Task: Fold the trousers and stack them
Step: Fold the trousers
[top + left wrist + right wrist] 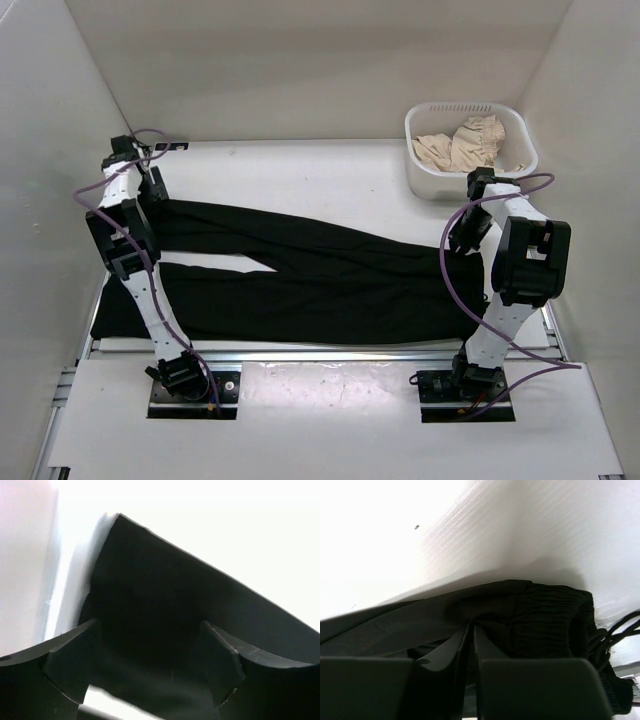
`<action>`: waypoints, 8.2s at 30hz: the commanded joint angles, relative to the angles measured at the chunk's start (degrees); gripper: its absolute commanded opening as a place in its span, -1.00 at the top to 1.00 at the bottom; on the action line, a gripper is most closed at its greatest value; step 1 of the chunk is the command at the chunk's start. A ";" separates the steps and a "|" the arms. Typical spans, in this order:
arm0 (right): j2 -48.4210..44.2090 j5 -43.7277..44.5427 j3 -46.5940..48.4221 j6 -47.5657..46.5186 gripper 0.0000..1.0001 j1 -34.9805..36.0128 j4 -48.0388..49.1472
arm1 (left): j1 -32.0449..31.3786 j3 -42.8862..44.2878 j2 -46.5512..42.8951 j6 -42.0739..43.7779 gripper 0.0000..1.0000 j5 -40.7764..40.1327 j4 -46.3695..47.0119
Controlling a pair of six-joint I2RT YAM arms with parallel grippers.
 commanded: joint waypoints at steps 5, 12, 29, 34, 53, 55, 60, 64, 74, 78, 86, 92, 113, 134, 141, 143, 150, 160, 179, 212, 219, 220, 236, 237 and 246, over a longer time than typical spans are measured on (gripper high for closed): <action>-1.55 -0.11 3.96 -2.63 0.47 -0.23 -2.00 | 0.38 7.49 9.91 -0.05 -0.94 0.91 -3.27; -3.83 0.50 5.72 -3.16 -0.20 -0.23 -6.30 | 0.38 5.31 8.61 -0.05 0.46 2.14 -2.66; -8.77 -4.24 0.98 1.93 -0.43 -1.46 -12.82 | -0.15 -2.44 0.07 -0.05 0.72 0.65 -0.46; -1.04 -2.39 1.48 2.46 -0.43 -4.53 -6.75 | -0.15 -1.30 0.07 -0.05 0.72 0.03 -0.46; -5.68 -1.51 5.64 -0.09 1.00 -6.56 -4.99 | 1.96 1.17 -13.46 -0.05 0.72 -2.43 -0.46; -7.26 -2.05 4.49 -0.70 1.00 -7.09 -4.99 | 2.49 -1.72 -16.44 -0.05 0.72 -2.43 -0.46; -9.11 -5.12 4.48 -0.70 1.00 -8.84 -2.45 | 3.02 -0.08 -19.27 -0.05 0.72 -3.92 -0.46; -6.22 -6.97 11.59 -1.23 1.00 -9.46 -1.65 | 4.16 5.72 -17.95 -0.05 0.72 -5.50 -0.46; -22.35 -11.89 -8.49 0.09 1.00 -9.46 2.82 | 12.32 -26.52 -41.75 -0.05 0.72 -1.93 -2.92; -19.41 -16.28 -14.50 0.09 1.00 -9.46 8.54 | 8.48 -32.86 -41.95 -0.05 0.59 1.60 -2.92; -13.51 -15.85 -9.06 -2.46 1.00 -9.46 8.02 | 2.67 -9.48 -16.67 -0.05 0.00 -0.05 -5.80; -12.36 -13.74 -6.51 -4.65 1.00 -9.46 5.04 | 1.43 -6.93 -8.64 -0.05 -0.32 -4.72 -4.42; -5.25 -11.36 3.86 -11.25 1.00 -12.28 -3.14 | 1.35 0.82 0.77 -0.05 -0.64 -1.47 -1.50; -5.77 -10.13 6.41 -11.26 1.00 -12.28 -3.76 | 1.35 -0.16 -0.45 -0.05 0.70 -7.87 -2.92; -5.24 -9.60 12.22 -10.20 1.00 -13.32 -5.08 | 3.71 6.61 -9.05 -0.05 0.70 -7.10 -2.92; -5.85 -9.60 12.92 -10.20 1.00 -13.94 -5.08 | 4.50 7.14 -11.87 -0.05 0.70 -7.09 -2.92; -7.52 -13.11 12.40 -9.50 1.00 -14.47 -3.93 | 6.79 -3.22 -23.56 -0.05 0.70 -6.47 -4.68; -18.75 -15.33 3.80 -6.86 1.00 -20.71 -7.27 | 16.54 -15.67 -38.38 -0.05 0.70 -4.72 -17.60; -22.97 -10.92 -10.59 -7.91 1.00 -21.50 -4.73 | 24.46 -39.87 -46.94 -0.05 0.70 -12.36 -10.48; -34.42 18.34 -9.66 -0.89 -0.35 3.25 -6.50 | 17.20 -50.77 -52.68 -0.05 -0.33 -15.97 -11.97; -25.73 3.00 -21.51 6.67 0.55 10.84 3.87 | 5.75 -58.50 -41.34 -0.05 -0.19 -14.64 -6.98; -24.77 1.92 -23.01 6.68 0.63 10.84 7.63 | 5.74 -59.12 -40.02 -0.05 -0.19 -15.43 -2.61; 0.37 0.51 -5.20 -0.60 0.91 1.52 14.54 | -3.49 -41.56 -18.74 -0.05 -0.05 -15.88 4.57; 0.38 -0.80 -2.83 -2.01 0.79 1.00 13.57 | -4.01 -41.55 -18.74 -0.05 -0.05 -15.88 4.03; -19.91 -1.52 -5.61 4.12 -0.98 -4.62 -1.72 | -4.01 -49.63 -22.25 -0.05 -0.10 -13.25 3.50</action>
